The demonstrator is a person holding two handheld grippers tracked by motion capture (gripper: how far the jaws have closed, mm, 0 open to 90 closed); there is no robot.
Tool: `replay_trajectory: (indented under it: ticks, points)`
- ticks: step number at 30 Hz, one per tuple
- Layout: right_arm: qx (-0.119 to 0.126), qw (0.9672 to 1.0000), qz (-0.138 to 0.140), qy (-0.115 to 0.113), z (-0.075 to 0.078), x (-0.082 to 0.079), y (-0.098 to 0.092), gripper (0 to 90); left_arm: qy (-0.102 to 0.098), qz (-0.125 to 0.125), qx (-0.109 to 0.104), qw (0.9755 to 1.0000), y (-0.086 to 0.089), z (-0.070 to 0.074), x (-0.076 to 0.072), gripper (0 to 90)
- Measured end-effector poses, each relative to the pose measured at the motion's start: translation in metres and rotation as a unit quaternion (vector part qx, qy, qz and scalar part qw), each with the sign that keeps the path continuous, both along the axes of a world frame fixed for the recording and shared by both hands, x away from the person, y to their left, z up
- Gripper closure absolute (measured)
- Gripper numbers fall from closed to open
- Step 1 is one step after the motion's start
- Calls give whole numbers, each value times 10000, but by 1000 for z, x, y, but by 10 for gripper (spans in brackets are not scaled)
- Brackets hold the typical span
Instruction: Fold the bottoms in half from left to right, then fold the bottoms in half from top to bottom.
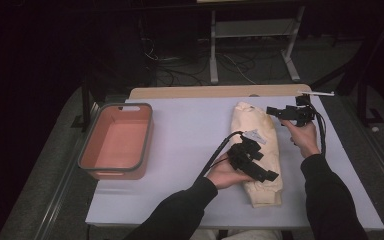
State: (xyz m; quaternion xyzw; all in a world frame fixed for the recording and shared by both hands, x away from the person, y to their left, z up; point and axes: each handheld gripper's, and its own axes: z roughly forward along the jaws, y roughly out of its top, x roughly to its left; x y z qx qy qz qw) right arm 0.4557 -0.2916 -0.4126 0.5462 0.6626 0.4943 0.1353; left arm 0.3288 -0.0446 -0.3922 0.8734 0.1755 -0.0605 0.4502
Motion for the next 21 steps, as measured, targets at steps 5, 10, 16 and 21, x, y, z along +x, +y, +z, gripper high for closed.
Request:
replay_trajectory:
  ticks: [5,10,16,21]
  points:
    - [-49,10000,81,-27,3,-1,3,0,-192,159,-15,9997,12,4,10,0]
    - [-111,9997,216,-12,7,0,6,0,-282,290,-100,9991,23,8,22,0]
    - [-184,9991,366,-53,12,1,11,0,-369,453,-153,9982,34,12,33,0]
    - [-193,9989,419,-75,14,1,14,0,-462,577,-193,9971,41,18,40,0]
